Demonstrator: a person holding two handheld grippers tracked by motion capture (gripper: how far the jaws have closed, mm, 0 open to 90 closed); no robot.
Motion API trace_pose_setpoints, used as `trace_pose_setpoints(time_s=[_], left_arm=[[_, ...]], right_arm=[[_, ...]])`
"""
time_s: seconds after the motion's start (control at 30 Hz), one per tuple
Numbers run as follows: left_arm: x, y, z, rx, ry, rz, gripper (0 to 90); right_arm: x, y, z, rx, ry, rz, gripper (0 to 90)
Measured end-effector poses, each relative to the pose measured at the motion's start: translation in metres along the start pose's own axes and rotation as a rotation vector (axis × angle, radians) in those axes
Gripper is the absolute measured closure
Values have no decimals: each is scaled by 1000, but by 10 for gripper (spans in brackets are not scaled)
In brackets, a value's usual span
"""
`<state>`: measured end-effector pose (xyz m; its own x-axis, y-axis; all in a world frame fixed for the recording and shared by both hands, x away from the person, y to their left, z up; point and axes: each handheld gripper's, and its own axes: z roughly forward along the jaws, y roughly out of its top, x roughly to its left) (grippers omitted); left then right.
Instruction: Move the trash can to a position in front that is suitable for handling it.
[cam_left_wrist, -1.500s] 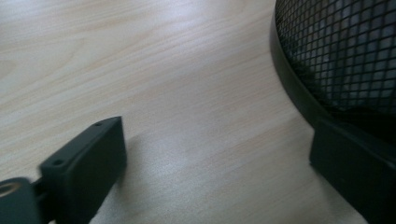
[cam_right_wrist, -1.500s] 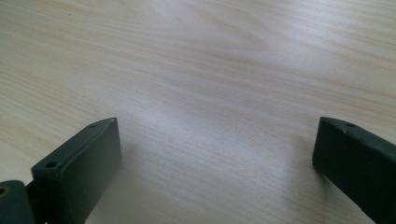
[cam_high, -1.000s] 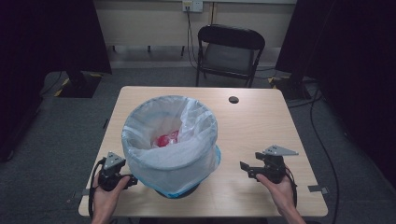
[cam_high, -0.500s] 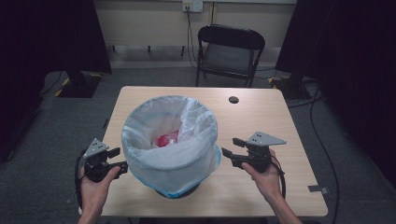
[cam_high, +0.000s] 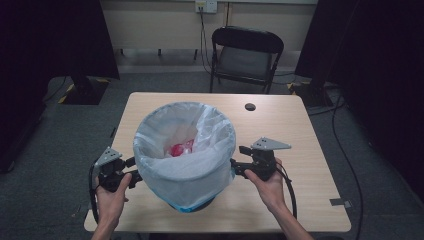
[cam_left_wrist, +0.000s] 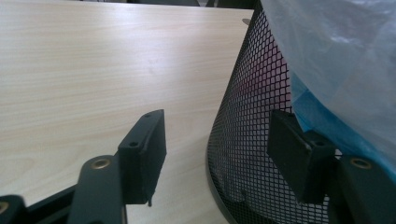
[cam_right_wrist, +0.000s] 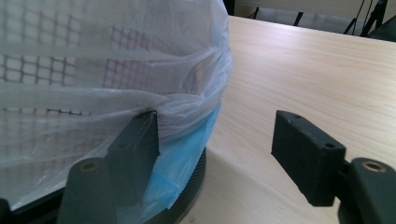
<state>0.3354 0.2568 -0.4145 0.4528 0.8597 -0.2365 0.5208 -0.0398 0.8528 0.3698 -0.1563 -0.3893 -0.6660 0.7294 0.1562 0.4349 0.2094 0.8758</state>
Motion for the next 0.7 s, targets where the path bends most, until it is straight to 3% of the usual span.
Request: trace_pose_setpoints(time_s=[0.27, 0.53, 0.7], left_arm=[[-13, 8, 17, 20, -22, 2, 387], [-29, 13, 38, 37, -84, 17, 368], [-38, 17, 52, 40, -100, 18, 373]], right_arm=[[-15, 1, -9, 7, -51, -14, 317], [-40, -4, -25, 16, -36, 19, 349], [-57, -8, -34, 25, -41, 47, 377]])
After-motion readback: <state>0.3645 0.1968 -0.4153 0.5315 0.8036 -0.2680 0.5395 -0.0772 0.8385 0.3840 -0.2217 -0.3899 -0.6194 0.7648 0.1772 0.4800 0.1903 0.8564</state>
